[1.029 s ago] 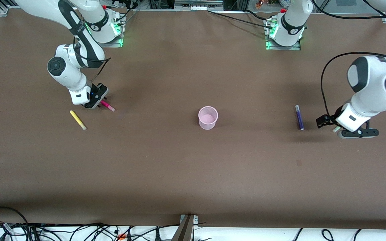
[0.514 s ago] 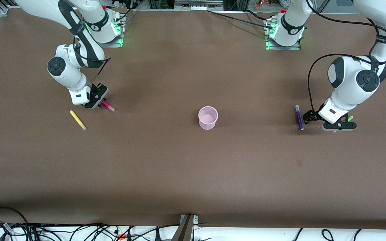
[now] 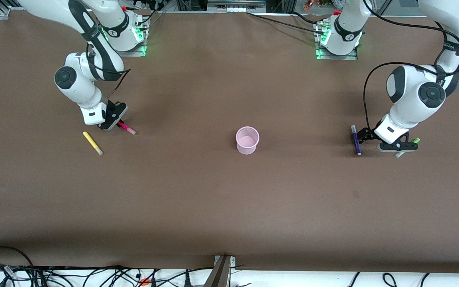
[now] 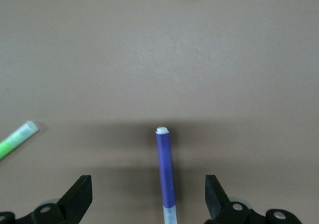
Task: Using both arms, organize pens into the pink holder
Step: 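Grasp the purple marker with the left gripper while the right gripper lifts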
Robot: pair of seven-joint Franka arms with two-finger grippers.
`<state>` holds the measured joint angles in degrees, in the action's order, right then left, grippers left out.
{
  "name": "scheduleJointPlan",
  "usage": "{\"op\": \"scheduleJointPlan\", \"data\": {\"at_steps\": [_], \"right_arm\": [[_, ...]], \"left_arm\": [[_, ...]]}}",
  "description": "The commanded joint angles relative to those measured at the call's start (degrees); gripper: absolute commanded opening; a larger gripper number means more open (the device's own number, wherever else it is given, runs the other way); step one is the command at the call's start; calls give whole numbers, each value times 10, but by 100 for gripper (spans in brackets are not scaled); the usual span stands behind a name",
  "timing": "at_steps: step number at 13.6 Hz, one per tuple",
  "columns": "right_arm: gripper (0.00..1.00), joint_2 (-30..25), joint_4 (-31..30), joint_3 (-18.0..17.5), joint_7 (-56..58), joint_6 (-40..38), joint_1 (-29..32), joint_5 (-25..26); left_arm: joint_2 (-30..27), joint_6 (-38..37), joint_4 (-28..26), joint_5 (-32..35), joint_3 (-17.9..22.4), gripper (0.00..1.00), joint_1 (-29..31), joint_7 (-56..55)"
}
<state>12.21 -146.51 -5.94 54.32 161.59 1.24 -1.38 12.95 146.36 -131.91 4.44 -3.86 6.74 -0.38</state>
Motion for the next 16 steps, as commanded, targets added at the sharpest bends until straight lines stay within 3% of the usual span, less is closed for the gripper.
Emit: {"op": "scheduleJointPlan", "data": {"at_steps": [1,4,6,9,12,16], "right_arm": [[0,-43,-4,-1,19,-7,1,-2],[0,-67,26,-5,17,-54,-1,-1],[0,-81,72,-29,16,-108,-1,-1],[0,-72,202,-36,12,-269,-17,10],[0,-19,370,-37,-47,-436,-58,84],[0,52,524,-36,-148,-518,-156,124]], "left_arm": [[-16,9,-21,10,-6,100,0,9],[14,3,-14,9,-6,100,-1,13],[50,6,4,7,-6,100,-1,9],[87,10,36,9,-6,100,-1,13],[116,10,70,9,-6,100,-2,14],[134,9,82,8,-6,57,5,13]]}}
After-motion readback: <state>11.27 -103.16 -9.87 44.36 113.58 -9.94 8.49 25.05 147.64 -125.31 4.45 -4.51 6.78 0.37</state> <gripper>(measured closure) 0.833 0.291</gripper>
